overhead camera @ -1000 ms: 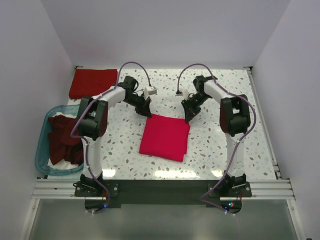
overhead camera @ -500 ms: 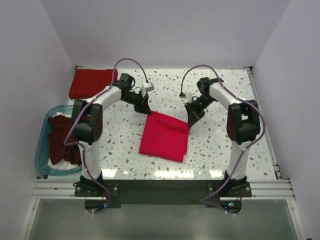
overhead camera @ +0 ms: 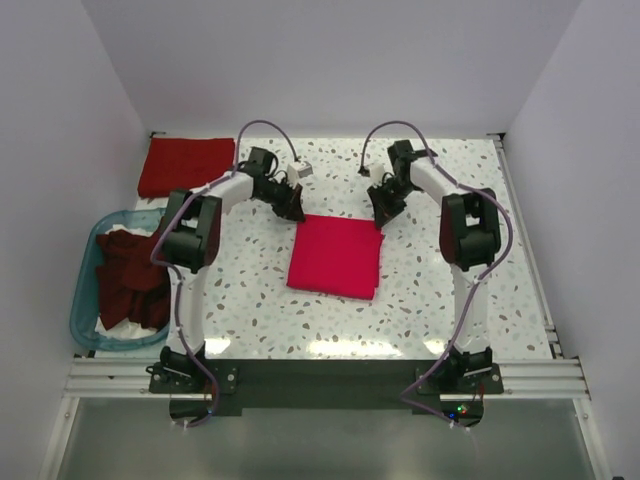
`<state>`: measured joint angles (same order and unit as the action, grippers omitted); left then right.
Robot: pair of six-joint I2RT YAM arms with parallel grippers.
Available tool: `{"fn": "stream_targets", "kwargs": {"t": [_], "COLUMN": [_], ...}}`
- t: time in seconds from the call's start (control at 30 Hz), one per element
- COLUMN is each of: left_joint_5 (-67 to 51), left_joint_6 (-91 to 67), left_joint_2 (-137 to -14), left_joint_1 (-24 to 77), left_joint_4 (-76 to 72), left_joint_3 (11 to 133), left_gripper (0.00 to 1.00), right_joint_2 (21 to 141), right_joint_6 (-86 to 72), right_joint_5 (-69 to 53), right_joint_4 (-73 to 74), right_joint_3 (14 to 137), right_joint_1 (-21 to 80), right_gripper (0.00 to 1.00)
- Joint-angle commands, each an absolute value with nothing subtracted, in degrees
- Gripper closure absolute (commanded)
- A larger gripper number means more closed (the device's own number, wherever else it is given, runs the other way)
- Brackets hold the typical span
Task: Fold and stack the t-shirts
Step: Fold the tshirt
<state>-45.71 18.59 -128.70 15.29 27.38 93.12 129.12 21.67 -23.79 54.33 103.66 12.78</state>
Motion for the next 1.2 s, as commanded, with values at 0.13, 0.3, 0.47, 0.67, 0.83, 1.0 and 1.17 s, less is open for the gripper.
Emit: {"fn": "stream_targets", "kwargs": {"t": [0.13, 0.3, 0.47, 0.67, 0.83, 1.0, 1.17], "left_joint_5": [-42.62, -45.27, -43.94, -60.64, -59.68, -60.64, -57.83], "left_joint_6": [10.56, 1.25, -8.60, -27.05, -28.82, -29.12, -20.22], "left_joint_2": [-122.73, -108.66, -93.10, -85.52, -90.60, -102.54, -109.33], "left_joint_1": [12.05, 8.88, 8.44, 10.27, 20.03, 20.39, 18.81], "left_joint_4": [18.22, 9.42, 7.12, -15.27, -17.39, -16.73, -7.04], "left_joint_3": [92.40, 78.60, 61.28, 44.40, 44.12, 43.68, 44.91], "left_gripper": [0.57, 0.45, 0.41, 0.46, 0.48, 0.52, 0.52], "right_joint_2": [127.82, 116.21, 102.87, 97.39, 95.27, 101.15, 109.24], "right_joint_6": [20.57, 19.60, 18.28, 9.24, 8.00, 7.29, 12.03], "right_joint_5": [-20.91, -26.44, -25.05, -36.28, -44.64, -48.42, -46.68], "right_joint_4": [52.38, 50.02, 46.42, 40.78, 37.45, 33.57, 37.43], "right_joint_3": [111.71, 105.75, 93.27, 79.73, 67.08, 61.71, 60.73], "right_joint_1": [12.22, 13.35, 19.85, 25.49, 25.31, 22.69, 16.11], "right_gripper": [0.62, 0.43, 0.48, 0.67, 0.75, 0.78, 0.79]}}
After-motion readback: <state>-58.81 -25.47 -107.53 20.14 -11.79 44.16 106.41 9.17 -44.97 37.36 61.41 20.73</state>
